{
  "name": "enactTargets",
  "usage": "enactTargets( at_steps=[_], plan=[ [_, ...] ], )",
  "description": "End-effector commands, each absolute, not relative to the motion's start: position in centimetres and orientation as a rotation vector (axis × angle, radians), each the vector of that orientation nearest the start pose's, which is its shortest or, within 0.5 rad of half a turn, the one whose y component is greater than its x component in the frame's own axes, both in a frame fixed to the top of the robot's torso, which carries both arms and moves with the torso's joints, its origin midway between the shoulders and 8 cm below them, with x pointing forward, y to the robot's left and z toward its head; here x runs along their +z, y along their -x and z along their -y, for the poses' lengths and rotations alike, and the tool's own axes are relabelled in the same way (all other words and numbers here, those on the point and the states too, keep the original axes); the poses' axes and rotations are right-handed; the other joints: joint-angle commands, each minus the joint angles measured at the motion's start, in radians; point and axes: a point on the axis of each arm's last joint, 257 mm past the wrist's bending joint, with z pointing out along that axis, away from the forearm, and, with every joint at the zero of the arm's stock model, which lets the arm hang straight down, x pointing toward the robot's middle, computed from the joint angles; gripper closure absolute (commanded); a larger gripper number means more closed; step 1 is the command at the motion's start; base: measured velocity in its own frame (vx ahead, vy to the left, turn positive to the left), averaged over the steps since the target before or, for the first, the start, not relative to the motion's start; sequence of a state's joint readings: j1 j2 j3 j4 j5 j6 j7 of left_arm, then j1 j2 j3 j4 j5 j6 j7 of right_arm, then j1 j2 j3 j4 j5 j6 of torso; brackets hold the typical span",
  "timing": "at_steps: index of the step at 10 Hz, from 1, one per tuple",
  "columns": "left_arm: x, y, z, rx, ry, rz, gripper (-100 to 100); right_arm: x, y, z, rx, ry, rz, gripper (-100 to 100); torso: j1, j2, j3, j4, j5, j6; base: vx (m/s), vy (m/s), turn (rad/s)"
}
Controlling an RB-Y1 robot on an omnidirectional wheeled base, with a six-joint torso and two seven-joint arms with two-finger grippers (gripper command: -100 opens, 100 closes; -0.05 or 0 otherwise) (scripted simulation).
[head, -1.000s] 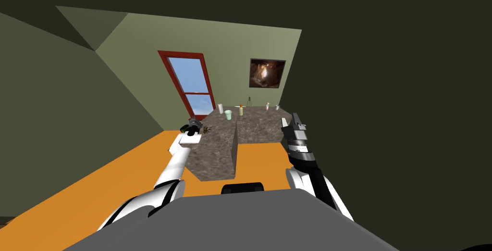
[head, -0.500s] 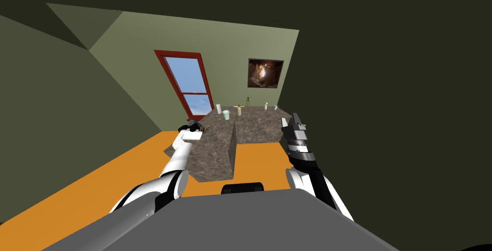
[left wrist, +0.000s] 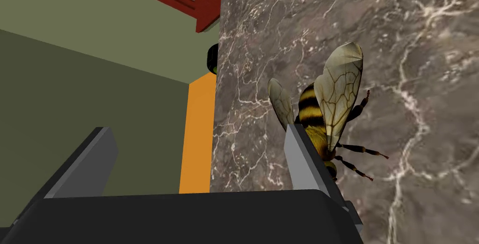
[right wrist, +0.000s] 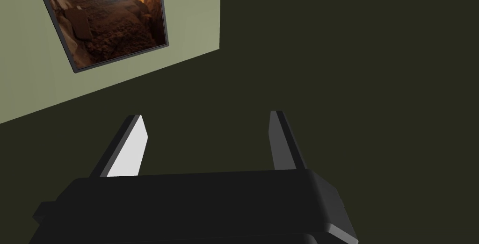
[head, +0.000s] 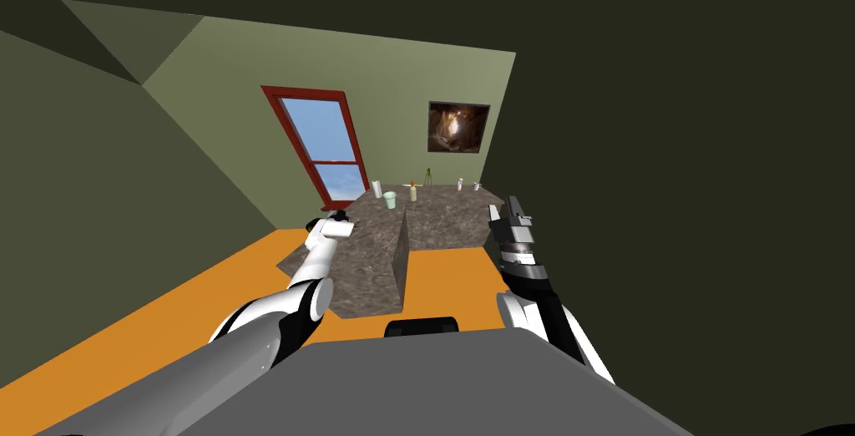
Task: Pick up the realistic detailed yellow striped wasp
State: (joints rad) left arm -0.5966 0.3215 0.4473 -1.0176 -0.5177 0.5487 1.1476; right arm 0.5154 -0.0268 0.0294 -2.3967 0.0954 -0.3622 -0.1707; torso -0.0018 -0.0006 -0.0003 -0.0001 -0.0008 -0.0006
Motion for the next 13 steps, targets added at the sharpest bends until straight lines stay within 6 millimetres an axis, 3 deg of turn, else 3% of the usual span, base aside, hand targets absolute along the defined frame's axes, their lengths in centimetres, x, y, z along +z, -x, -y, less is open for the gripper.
enactTargets(
  at_steps=[1, 13],
  plan=[
    [-22.5, -60.8, -53.6, -0.903, 2.063, -0.365, -100, 4.4, -34.5, 25.9, 1.408, -0.686, -0.667, 0, 0.0, 0.0, 0.0, 0.0, 0.0, 0.0, 0.013, -0.028, -0.015],
    [-27.7, -58.3, -53.3, -0.631, 2.355, -0.112, -100, 4.4, -34.5, 25.9, 1.408, -0.686, -0.667, 0, 0.003, 0.0, 0.0, 0.0, 0.001, -0.001, 0.019, -0.011, -0.013]
  ],
)
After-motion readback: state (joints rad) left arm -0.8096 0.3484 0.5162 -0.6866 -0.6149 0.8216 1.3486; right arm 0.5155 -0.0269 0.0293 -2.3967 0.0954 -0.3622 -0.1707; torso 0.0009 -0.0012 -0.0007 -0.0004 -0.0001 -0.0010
